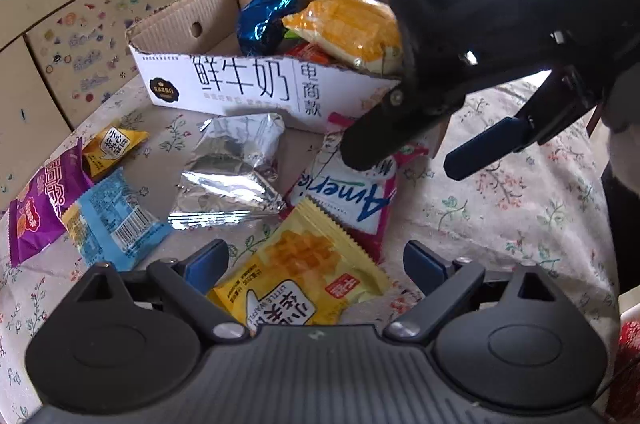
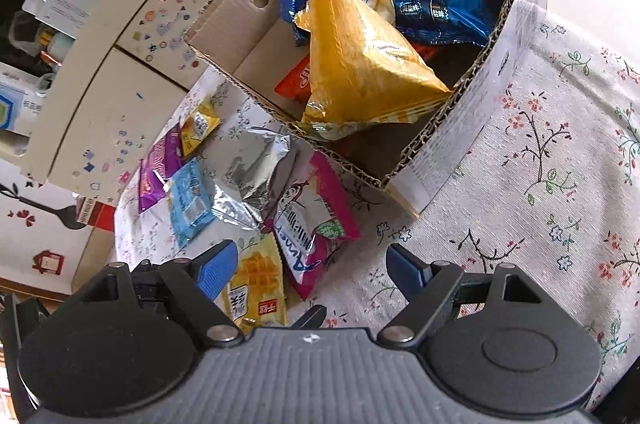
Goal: Organize snacks
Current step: 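Lower the left tool to the yellow waffle pack while the right tool approaches the pink pack, then close the left tool on the yellow waffle pack while the right tool grasps the pink pack, then lift the pink pack toward the box with the right tool while the left tool holds the waffle pack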
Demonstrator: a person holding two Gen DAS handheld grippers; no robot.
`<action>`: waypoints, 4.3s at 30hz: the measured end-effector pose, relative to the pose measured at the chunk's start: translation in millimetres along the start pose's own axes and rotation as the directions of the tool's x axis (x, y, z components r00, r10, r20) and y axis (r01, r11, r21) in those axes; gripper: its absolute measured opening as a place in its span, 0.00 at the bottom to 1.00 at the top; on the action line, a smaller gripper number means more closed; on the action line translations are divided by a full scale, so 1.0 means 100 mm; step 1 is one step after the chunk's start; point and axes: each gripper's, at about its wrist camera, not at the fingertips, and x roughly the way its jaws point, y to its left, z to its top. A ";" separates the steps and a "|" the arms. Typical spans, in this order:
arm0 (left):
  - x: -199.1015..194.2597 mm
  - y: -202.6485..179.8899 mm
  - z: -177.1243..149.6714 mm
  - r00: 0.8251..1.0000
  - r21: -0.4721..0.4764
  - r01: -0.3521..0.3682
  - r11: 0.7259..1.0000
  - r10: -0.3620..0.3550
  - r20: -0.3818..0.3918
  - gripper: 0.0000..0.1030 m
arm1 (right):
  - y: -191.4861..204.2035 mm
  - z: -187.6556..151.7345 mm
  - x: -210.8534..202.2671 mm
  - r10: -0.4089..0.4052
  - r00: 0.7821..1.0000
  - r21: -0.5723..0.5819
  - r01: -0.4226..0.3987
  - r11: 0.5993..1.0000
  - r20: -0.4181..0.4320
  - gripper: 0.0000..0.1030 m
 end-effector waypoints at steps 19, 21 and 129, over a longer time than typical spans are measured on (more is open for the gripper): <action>-0.21 0.37 -0.24 0.991 -0.286 -0.131 0.949 0.129 -0.026 0.66 | 0.10 -0.04 0.18 -0.010 0.999 -0.046 0.011 0.999 0.032 0.39; -0.26 0.43 -0.29 0.985 -0.362 -0.173 0.916 0.168 -0.047 0.66 | 0.12 -0.06 0.19 0.001 1.000 -0.074 0.001 0.997 0.022 0.38; -0.74 0.58 -0.16 0.955 -0.523 -0.247 0.816 0.295 0.010 0.59 | 0.86 0.31 -0.49 0.189 0.978 -0.557 -0.107 0.823 0.090 0.22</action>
